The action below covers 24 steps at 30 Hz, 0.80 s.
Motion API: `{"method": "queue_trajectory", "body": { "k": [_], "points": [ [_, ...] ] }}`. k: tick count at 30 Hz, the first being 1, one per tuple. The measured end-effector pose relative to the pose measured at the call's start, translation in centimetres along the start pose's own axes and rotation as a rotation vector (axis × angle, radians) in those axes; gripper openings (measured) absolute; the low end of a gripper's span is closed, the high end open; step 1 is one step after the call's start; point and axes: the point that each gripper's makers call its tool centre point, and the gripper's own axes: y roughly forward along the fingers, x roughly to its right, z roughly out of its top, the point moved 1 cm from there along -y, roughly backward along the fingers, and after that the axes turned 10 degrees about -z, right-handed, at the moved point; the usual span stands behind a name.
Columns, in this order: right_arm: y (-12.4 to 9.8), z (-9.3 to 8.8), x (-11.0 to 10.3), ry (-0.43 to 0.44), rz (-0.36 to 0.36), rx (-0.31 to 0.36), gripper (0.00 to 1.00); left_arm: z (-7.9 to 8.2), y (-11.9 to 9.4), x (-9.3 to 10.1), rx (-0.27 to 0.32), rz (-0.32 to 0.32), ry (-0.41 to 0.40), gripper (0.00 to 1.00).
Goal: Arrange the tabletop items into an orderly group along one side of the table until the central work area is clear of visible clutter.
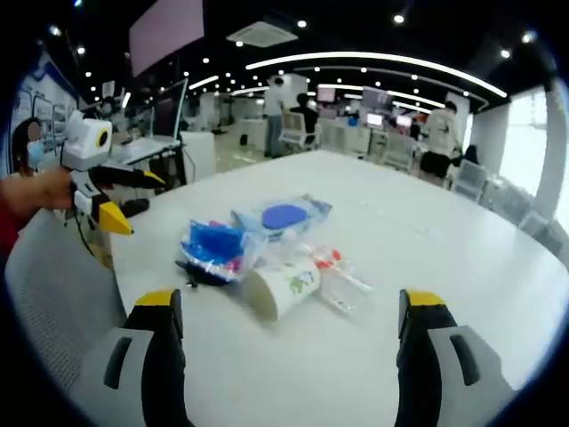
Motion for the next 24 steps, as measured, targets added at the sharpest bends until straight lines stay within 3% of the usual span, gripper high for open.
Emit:
{"method": "queue_trajectory", "body": {
  "k": [24],
  "points": [
    [-0.01,0.00,-0.13,-0.006,0.006,0.002,1.00,-0.13,-0.06,-0.08,-0.005,0.007,-0.005,0.97]
  ]
}}
